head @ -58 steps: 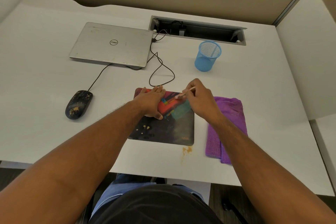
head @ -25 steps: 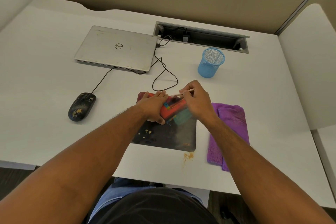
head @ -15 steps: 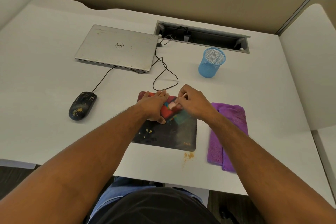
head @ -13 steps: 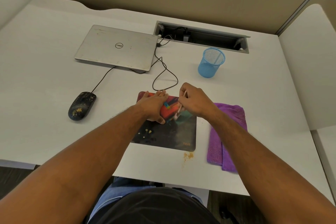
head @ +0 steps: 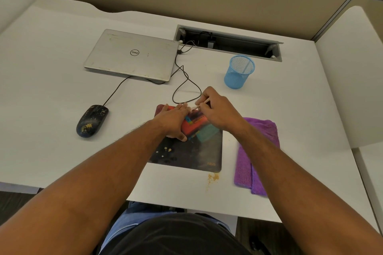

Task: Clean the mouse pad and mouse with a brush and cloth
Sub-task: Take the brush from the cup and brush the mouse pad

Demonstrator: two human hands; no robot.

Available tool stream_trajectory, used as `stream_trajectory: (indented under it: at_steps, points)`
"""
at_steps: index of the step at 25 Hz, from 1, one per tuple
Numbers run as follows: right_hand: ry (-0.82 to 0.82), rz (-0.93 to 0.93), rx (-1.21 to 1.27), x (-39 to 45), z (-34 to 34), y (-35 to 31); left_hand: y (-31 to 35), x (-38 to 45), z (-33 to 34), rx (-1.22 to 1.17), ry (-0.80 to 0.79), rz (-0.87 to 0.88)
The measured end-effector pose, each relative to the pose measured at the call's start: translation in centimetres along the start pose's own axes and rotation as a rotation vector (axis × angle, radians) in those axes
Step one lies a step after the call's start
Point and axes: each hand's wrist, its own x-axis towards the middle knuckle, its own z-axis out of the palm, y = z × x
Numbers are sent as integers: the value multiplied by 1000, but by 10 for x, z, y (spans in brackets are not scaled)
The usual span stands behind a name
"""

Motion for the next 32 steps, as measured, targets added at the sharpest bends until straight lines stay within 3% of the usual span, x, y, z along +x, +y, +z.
stream_trajectory:
  at_steps: [5, 10, 16, 20, 23, 27, 32]
  points:
    - [-60, 72, -162, 5, -7, 6, 0, 0, 1, -9, -8, -4]
    - [-49, 22, -12, 5, -6, 2, -1, 3, 2, -6, -15, -11]
    - [-53, 147, -261, 12, -29, 14, -5, 6, 5, -9, -14, 3]
    - [-53, 29, -40, 7, -20, 4, -4, 7, 6, -6, -11, 1]
    - [-95, 35, -85, -1, -14, 9, -4, 7, 5, -5, -9, -1]
    - [-4, 101, -268, 1, -33, 22, -6, 8, 6, -1, -21, 10]
    - [68, 178, -208, -8, -25, 31, -5, 9, 6, 14, -23, 13]
